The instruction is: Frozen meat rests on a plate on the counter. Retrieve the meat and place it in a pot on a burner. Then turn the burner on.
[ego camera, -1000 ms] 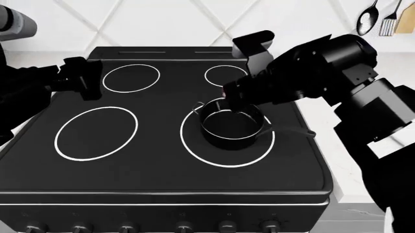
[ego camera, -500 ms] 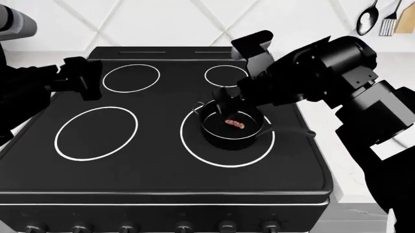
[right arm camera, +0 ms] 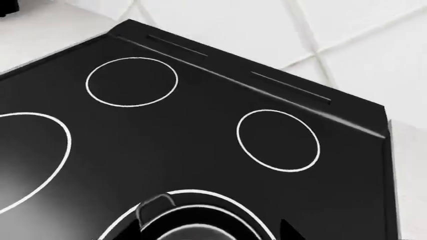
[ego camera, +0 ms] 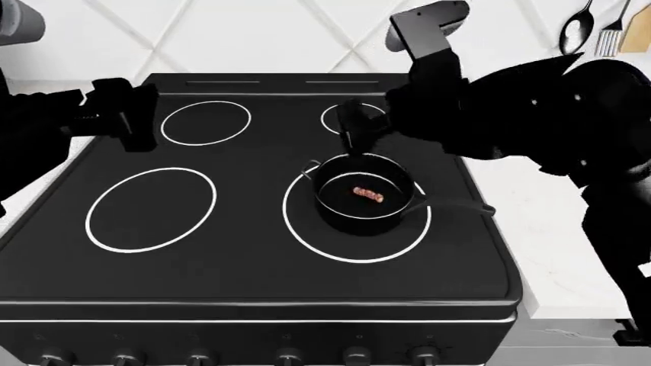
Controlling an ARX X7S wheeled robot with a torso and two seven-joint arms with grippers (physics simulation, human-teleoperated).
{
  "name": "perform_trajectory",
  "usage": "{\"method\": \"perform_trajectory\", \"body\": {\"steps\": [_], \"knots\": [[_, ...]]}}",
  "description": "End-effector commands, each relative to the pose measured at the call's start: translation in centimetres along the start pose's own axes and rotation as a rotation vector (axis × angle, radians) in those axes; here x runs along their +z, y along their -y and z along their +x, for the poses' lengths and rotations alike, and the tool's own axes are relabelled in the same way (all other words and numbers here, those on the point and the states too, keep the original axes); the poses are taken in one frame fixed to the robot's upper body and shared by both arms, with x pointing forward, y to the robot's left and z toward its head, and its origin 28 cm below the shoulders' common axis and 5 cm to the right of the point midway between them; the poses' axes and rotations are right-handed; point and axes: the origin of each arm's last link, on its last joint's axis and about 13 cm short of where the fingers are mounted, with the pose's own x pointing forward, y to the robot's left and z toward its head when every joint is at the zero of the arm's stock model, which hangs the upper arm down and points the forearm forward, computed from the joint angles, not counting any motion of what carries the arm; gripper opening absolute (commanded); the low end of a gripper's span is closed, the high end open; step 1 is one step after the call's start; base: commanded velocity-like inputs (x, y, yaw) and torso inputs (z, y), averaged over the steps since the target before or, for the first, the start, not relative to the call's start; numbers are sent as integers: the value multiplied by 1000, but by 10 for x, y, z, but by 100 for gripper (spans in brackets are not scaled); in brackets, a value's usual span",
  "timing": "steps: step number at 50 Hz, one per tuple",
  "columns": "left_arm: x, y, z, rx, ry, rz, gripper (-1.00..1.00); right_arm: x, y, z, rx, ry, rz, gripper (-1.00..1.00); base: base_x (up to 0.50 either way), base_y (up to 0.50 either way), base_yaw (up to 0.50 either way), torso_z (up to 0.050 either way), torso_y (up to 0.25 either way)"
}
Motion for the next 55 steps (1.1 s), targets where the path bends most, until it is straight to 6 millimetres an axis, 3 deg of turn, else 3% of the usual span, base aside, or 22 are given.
{"method": "perform_trajectory", "body": {"steps": [1, 13, 31, 43, 55], "knots": [[5, 9, -10, -18, 17, 22, 100, 7, -7, -46, -102, 291, 91, 100, 0, 0, 0, 0, 0], [2, 12, -16, -17, 23, 26, 100, 9, -13, -63, -195, 421, 105, 100, -31, 1, 0, 0, 0], [-3, 10, -14, -15, 22, 15, 100, 7, -16, -61, -218, 455, 102, 100, -497, 121, 0, 0, 0], [-7, 10, -17, -11, 41, 14, 100, 6, -15, -61, -210, 540, 66, 100, -9, 0, 0, 0, 0], [-12, 10, -21, 11, 55, 7, 100, 3, -17, -59, -190, 535, 35, 100, 0, 485, 0, 0, 0]]}}
